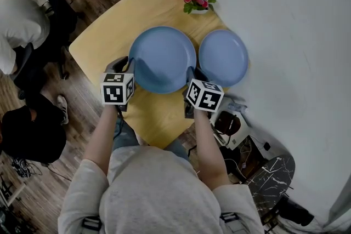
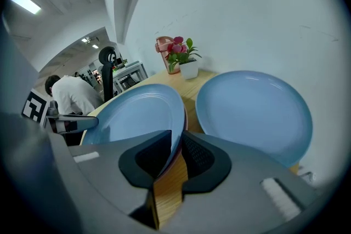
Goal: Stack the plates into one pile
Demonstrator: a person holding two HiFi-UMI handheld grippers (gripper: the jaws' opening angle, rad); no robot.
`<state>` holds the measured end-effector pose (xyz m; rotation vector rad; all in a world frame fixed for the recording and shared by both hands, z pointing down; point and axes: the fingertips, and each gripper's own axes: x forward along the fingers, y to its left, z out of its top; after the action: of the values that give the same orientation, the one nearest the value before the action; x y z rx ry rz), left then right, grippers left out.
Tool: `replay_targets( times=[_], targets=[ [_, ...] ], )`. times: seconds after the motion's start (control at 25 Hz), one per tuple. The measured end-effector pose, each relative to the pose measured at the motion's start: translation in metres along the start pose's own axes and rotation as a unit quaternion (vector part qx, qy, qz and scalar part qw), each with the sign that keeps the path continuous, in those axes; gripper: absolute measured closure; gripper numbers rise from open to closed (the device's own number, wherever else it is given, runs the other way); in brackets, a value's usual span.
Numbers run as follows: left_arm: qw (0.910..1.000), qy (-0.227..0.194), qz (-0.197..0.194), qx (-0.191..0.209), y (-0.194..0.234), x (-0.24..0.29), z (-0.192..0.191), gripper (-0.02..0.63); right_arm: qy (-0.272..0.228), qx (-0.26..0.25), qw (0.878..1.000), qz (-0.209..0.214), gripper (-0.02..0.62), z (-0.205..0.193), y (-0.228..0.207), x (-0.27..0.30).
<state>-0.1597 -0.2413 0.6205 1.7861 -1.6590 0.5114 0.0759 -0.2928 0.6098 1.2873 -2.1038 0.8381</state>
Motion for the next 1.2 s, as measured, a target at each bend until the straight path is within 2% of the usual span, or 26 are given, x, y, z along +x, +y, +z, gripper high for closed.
replay_targets(
  times=[0.28, 0.68, 0.8, 1.0, 1.12, 1.2],
  targets=[
    [0.9995, -0.026, 0.005, 0.016, 0.001, -0.005, 0.005, 0.463, -0.016, -0.017, 1.0, -0.006, 0.54, 0.002, 0.0, -0.002],
    [0.9965, -0.08, 0.02, 0.015, -0.003, -0.034, 0.022, 0.465, -0.032, -0.045, 0.998, 0.008, 0.526, 0.008, 0.002, -0.012],
    [0.9943, -0.103, 0.023, 0.016, -0.006, -0.045, 0.032, 0.465, -0.061, -0.06, 0.996, 0.018, 0.528, 0.019, 0.004, -0.02],
    [0.9877, -0.151, 0.034, 0.022, -0.014, -0.069, 0.051, 0.482, -0.104, -0.094, 0.988, 0.069, 0.532, 0.037, 0.024, -0.037],
    [0.9829, -0.178, 0.038, 0.03, -0.022, -0.085, 0.064, 0.502, -0.136, -0.115, 0.981, 0.082, 0.585, 0.049, 0.034, -0.055],
    [0.9784, -0.199, 0.043, 0.036, -0.027, -0.099, 0.073, 0.526, -0.154, -0.127, 0.976, 0.085, 0.592, 0.057, 0.038, -0.067]
  ],
)
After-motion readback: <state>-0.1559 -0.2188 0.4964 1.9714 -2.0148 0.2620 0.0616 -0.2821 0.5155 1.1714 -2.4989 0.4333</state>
